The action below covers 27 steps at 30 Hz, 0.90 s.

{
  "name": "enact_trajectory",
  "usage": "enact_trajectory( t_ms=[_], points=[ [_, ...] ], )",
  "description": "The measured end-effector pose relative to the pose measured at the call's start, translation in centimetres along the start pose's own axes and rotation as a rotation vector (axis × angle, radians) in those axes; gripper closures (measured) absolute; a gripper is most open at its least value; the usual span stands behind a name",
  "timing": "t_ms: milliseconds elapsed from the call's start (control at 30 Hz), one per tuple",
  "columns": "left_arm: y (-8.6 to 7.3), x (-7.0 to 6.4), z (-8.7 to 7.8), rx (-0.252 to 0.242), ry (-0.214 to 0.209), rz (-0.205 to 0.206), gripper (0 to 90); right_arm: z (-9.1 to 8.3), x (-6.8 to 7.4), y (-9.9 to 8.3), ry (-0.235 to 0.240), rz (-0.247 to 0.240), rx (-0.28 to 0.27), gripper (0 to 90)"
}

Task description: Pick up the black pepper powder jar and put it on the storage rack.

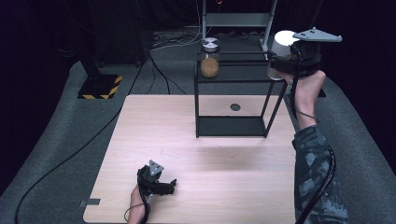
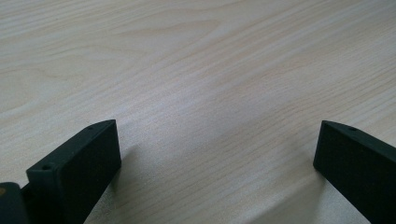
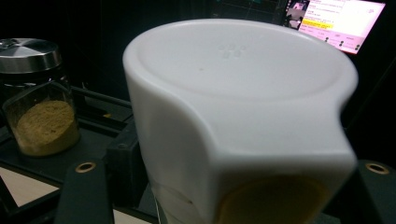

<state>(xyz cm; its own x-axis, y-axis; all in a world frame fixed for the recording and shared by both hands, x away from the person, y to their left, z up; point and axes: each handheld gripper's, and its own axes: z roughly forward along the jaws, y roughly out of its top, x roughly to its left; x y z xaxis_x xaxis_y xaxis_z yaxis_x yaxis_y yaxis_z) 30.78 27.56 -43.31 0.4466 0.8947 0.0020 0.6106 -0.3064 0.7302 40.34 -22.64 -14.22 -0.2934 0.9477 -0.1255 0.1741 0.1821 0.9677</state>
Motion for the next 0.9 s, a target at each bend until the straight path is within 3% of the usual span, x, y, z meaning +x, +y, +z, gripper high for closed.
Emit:
enact_trajectory(
  t_ms=[400,900],
  points=[
    [0.0,0.0,0.0,0.0,-0.001,0.003,0.2,1.6,-1.3,1.1,0.011,0.046,0.049,29.9],
    [0.0,0.0,0.0,-0.001,-0.002,0.003,0.4,4.0,-1.8,1.5,0.027,0.058,0.119,29.9]
  ],
)
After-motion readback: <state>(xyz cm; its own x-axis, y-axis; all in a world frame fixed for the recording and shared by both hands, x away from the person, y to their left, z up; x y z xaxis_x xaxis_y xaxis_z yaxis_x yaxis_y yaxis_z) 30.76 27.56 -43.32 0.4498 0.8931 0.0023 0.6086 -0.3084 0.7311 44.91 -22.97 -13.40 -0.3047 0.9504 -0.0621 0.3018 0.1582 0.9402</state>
